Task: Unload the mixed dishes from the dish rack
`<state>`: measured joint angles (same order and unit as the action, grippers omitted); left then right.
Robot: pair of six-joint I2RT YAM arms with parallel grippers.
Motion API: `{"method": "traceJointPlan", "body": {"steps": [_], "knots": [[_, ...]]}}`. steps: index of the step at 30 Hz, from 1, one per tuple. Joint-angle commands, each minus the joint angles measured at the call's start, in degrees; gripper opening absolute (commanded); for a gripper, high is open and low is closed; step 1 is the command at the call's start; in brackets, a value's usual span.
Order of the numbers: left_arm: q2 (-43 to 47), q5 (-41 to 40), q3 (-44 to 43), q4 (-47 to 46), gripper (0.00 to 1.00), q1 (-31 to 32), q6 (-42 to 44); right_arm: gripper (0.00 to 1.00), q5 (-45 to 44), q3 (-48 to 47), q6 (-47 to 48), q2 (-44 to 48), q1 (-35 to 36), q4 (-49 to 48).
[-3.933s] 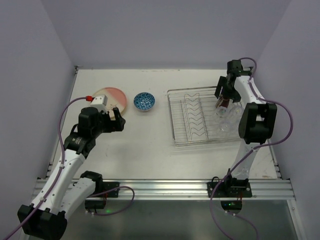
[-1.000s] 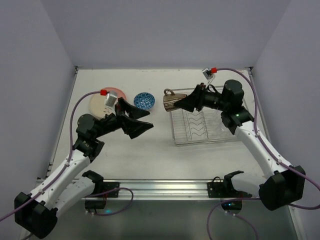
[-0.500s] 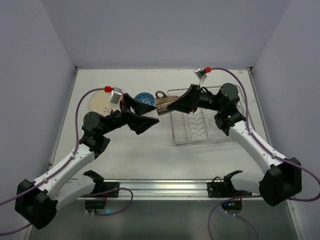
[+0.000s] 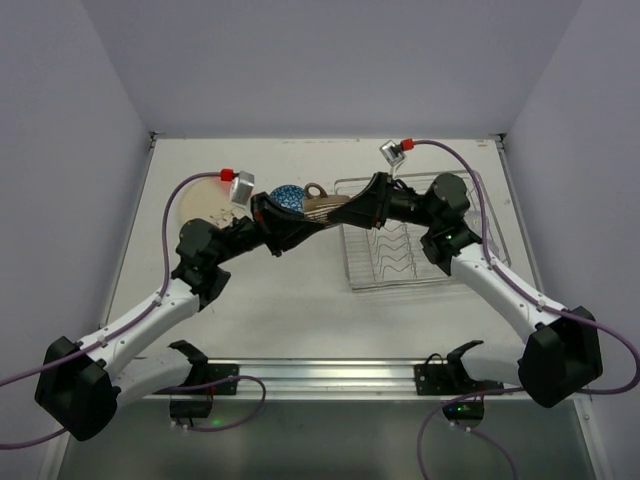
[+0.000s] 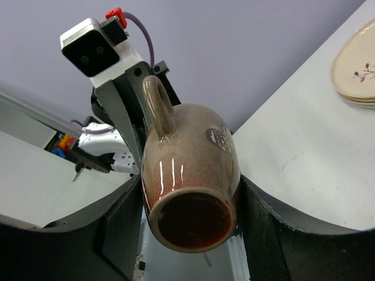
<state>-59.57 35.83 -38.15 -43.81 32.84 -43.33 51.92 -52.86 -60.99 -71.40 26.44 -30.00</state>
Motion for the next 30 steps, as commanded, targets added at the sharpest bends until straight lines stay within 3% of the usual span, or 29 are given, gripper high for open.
{"method": "traceJointPlan", "body": {"steps": [1,3,4,5,6,7,9,10,12,13,14,17,21,30], "knots": [[0.1,-3.0,-0.9,-5.0,0.1,0.1,2.2,0.03,0.8,0.8,-3.3,0.6,0.9,-8.3],[-0.1,-2.4,-0.6,-6.1,0.0,0.2,2.2,0.04,0.8,1.4,-3.7,0.6,1.1,-9.4],[-0.3,-2.3,-0.4,-6.8,0.0,0.3,2.1,0.07,1.0,1.8,-3.9,0.8,1.1,-9.8],[-0.4,-1.9,-0.4,-6.9,0.0,0.3,2.2,0.16,1.1,2.6,-4.0,1.0,1.1,-10.4],[-0.4,-1.8,-0.3,-6.8,0.0,0.3,2.5,0.35,0.7,2.9,-3.8,1.3,0.9,-10.3],[-0.2,-2.0,-0.2,-5.5,0.0,0.3,3.2,0.97,-0.1,3.3,-3.3,1.7,0.6,-9.9],[0.8,-3.9,-0.7,-0.9,0.0,0.3,5.6,0.99,-0.8,3.5,-0.6,2.7,-0.9,-4.8],[1.6,-4.6,-1.9,6.0,0.0,0.3,9.0,0.99,-1.7,3.4,0.8,3.2,-1.8,-2.1],[2.5,-7.8,-3.4,13.8,0.0,0.4,12.6,0.99,-8.1,1.6,8.2,5.4,-4.9,13.4],[2.8,-9.0,-5.9,23.0,0.0,0.3,16.5,0.99,-12.4,0.2,11.7,6.2,-5.6,20.2],[3.1,-12.4,-7.4,27.8,0.0,0.3,18.4,0.99,-23.5,-1.2,14.6,6.9,-6.6,33.0],[2.6,-19.2,-11.8,43.2,0.0,0.3,22.3,0.99,-35.9,-5.0,22.8,9.4,-7.5,45.2],[-1.1,-25.1,-17.3,59.6,0.0,0.3,23.4,0.99,-43.8,-5.6,29.5,14.0,-9.0,51.3],[-20.7,-31.8,-29.7,79.8,0.0,0.5,28.6,0.99,-51.8,-7.5,35.2,20.1,-9.1,64.4]]}}
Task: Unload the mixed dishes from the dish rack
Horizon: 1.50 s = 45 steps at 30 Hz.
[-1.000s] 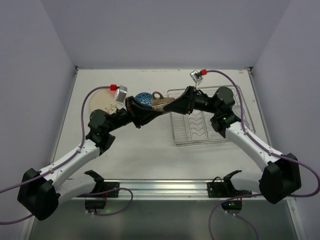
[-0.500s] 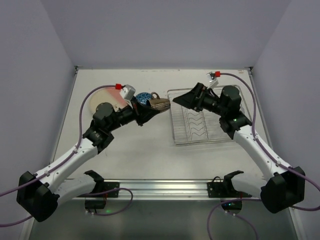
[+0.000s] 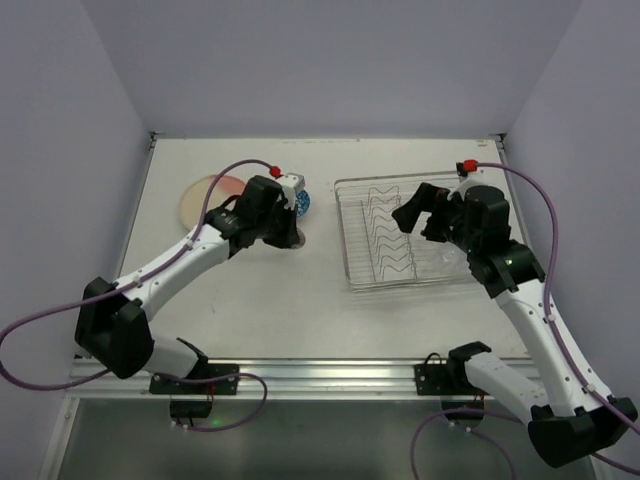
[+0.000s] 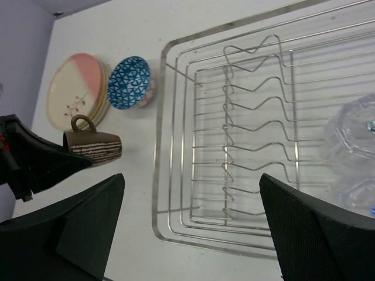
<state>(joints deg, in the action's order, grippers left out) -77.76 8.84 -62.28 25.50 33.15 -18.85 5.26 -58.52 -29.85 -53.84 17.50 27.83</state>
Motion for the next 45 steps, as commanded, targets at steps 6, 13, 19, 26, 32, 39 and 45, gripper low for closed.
{"method": "traceJointPlan", "body": {"steps": [6,13,19,26,32,39,45], "knots": [[-11.1,-12.3,-15.4,21.1,0.0,2.1,6.8,0.99,-8.9,-1.2,5.6,6.7,-0.1,10.9],[-22.9,-13.9,-24.2,29.5,0.0,5.4,9.5,0.99,-11.8,-2.3,7.6,7.5,-0.2,14.3],[-28.5,-12.4,-27.6,30.9,0.0,5.6,10.7,0.99,-11.8,-1.9,7.8,8.4,-0.2,14.9],[-30.9,-12.6,-26.8,30.8,0.0,6.2,10.7,0.99,-11.6,-0.8,8.6,9.1,-0.2,14.4],[-30.7,-10.6,-25.5,28.2,0.06,6.2,10.2,0.99,-10.6,0.9,8.2,8.4,-0.2,13.6],[-28.8,-10.2,-24.1,26.4,0.23,6.2,10.2,0.99,-10.9,0.8,8.1,8.2,-0.1,13.5],[-26.5,-11.7,-24.0,26.3,0.44,6.2,9.7,0.99,-11.1,0.8,8.1,8.3,-0.1,13.6]]}}
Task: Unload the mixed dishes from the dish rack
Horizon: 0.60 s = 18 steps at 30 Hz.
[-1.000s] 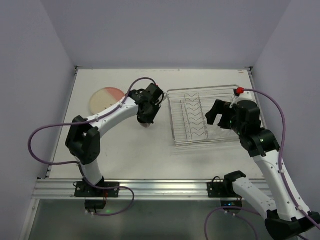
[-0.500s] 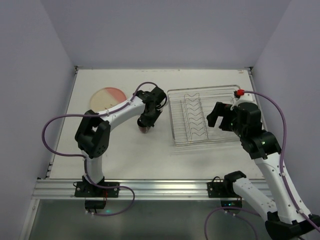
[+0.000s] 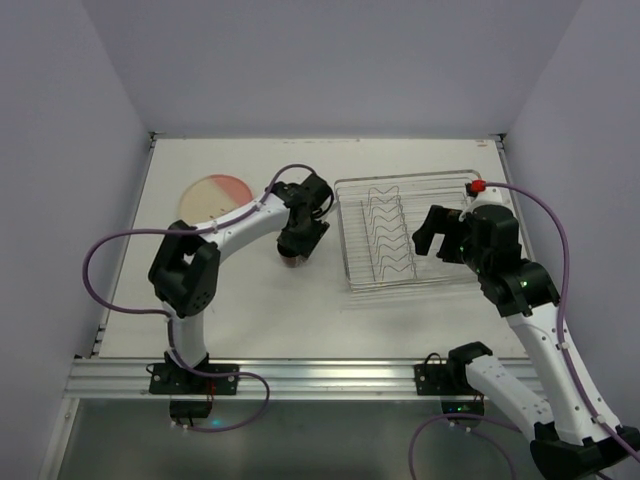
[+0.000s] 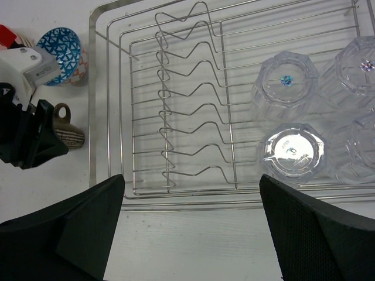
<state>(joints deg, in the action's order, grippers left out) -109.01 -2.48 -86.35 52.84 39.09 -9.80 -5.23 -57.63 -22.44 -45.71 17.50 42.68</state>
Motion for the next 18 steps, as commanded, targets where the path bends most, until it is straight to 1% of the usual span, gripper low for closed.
{"method": "traceJointPlan", "body": {"steps": [1,3,4,5,8,10,11,13,14,16,17,18], "knots": [[5.6,-0.3,0.0,-1.3,0.53,0.3,0.7,0.99,-1.0,-0.1,0.7,0.1,-0.2,-1.3],[8.4,-0.4,-0.1,-2.1,0.64,0.3,0.4,0.99,-2.0,-0.2,0.5,-0.2,-0.1,-1.3],[9.6,-0.4,-0.1,-2.5,0.84,0.3,0.3,0.99,-3.4,0.0,0.3,-0.7,-0.2,-1.3],[10.7,-0.4,0.0,-3.2,1.0,0.4,0.1,0.99,-4.1,0.0,0.1,-1.0,-0.1,-1.2],[16.2,-1.5,0.6,-4.4,1.0,0.3,-0.6,0.99,-6.5,-0.2,1.4,-2.8,-0.2,-0.4],[18.3,-3.6,0.9,-4.8,1.0,0.3,-1.3,0.99,-8.6,-0.4,1.3,-3.9,-0.2,-0.2],[19.4,-4.5,1.1,-5.2,1.0,0.4,-2.8,0.99,-8.7,-0.6,2.0,-5.2,-0.3,-0.2],[24.3,-8.1,2.7,-7.2,1.0,0.3,-4.1,0.99,-7.3,-1.4,2.9,-7.4,-1.0,-0.2],[28.4,-9.4,4.8,-9.7,1.0,0.3,-5.7,0.99,-6.6,-1.9,2.9,-10.0,-1.4,-0.2],[33.2,-13.2,8.1,-13.4,1.0,0.3,-6.4,0.99,-5.5,-3.4,2.9,-12.6,-2.9,-0.1],[35.5,-14.8,11.6,-16.2,1.0,0.3,-7.3,0.99,-5.2,-4.0,3.0,-14.1,-3.4,-0.2],[40.0,-17.8,13.2,-17.1,1.0,0.3,-7.8,0.99,-6.8,-4.6,2.8,-16.9,-4.3,-0.2]]}}
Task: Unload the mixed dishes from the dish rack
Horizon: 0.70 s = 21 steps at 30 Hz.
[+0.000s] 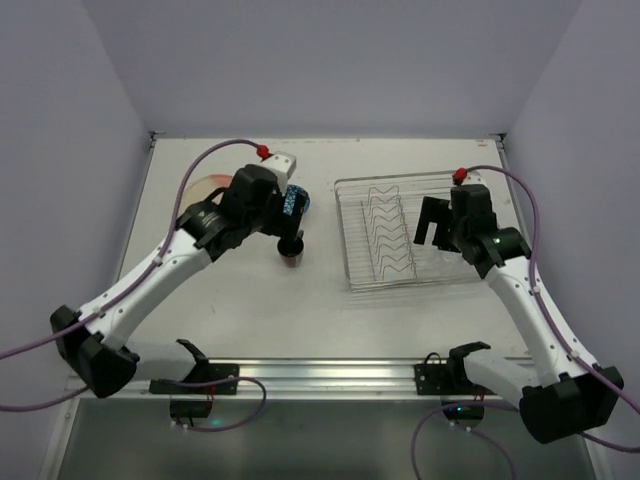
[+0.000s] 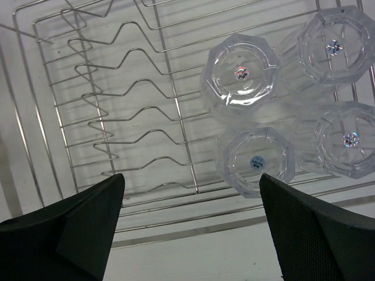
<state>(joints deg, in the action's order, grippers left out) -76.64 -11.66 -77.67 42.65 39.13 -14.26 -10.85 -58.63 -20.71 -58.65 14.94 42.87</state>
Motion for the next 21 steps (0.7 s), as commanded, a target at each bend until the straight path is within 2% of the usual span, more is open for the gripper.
{"method": "traceJointPlan", "body": {"steps": [1,6,11,16,21], "knots": [[9.7,-9.7,6.0,-7.7,1.0,0.2,-3.5,0.99,-2.4,-5.0,0.2,-5.5,-2.4,-0.2],[20.6,-10.6,15.7,-10.2,1.0,0.2,-2.6,0.99,-7.3,-8.4,-1.4,-13.3,-6.0,0.3],[28.1,-13.7,24.6,-12.9,1.0,0.2,-3.0,0.99,-5.6,-12.1,-0.4,-20.7,-8.7,-0.4],[30.7,-14.4,31.2,-14.4,1.0,0.2,-2.6,0.98,-0.1,-14.4,0.3,-24.6,-11.2,-2.9],[30.0,-12.2,31.5,-14.4,1.0,0.2,-2.7,0.95,-0.3,-16.0,-0.6,-29.6,-11.4,-3.1]]}}
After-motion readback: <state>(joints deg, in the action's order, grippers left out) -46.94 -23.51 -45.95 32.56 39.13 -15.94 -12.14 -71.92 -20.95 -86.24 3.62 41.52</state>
